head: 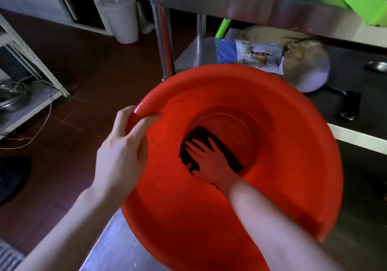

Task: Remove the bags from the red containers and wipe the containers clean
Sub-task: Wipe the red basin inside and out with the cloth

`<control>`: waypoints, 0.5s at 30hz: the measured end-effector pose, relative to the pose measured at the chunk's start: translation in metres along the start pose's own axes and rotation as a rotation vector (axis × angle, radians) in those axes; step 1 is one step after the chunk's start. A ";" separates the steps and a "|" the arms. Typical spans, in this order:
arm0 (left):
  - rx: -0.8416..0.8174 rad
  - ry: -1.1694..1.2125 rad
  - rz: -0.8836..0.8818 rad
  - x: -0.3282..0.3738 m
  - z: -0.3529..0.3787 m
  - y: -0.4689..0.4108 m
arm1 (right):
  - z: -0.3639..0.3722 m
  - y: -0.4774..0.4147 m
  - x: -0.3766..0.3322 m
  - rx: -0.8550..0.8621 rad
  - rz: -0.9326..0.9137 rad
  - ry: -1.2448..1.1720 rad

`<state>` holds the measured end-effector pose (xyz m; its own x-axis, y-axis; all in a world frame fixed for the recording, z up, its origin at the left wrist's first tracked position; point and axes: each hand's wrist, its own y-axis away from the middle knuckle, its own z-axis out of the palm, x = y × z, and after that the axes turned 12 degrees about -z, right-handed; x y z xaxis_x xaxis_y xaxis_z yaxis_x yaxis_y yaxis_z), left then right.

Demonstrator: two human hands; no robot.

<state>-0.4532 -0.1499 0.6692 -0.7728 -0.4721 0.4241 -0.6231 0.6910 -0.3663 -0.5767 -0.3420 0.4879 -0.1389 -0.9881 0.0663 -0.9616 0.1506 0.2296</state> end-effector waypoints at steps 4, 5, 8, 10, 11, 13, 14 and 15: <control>0.009 -0.037 0.098 -0.029 -0.013 -0.019 | -0.014 -0.022 -0.024 0.067 0.137 -0.114; 0.003 -0.030 0.114 -0.036 -0.014 -0.024 | -0.014 -0.025 -0.030 0.049 0.159 -0.130; -0.024 0.022 0.158 -0.052 -0.010 -0.036 | -0.011 -0.026 -0.035 -0.079 0.188 -0.101; -0.045 0.063 0.192 -0.059 -0.006 -0.050 | -0.011 -0.025 -0.033 -0.163 0.187 -0.065; -0.056 0.082 0.217 -0.062 -0.003 -0.058 | -0.012 -0.025 -0.036 -0.207 0.189 -0.051; -0.076 0.114 0.281 -0.066 0.001 -0.073 | -0.008 -0.025 -0.049 -0.271 0.214 -0.053; -0.086 0.132 0.311 -0.070 0.002 -0.079 | -0.005 -0.026 -0.056 -0.278 0.237 -0.059; -0.091 0.148 0.328 -0.076 0.003 -0.081 | -0.003 -0.027 -0.060 -0.275 0.257 -0.058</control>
<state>-0.3444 -0.1720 0.6641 -0.8997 -0.1376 0.4142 -0.3267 0.8415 -0.4302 -0.5422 -0.2862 0.4804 -0.3877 -0.9160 0.1027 -0.7952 0.3887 0.4654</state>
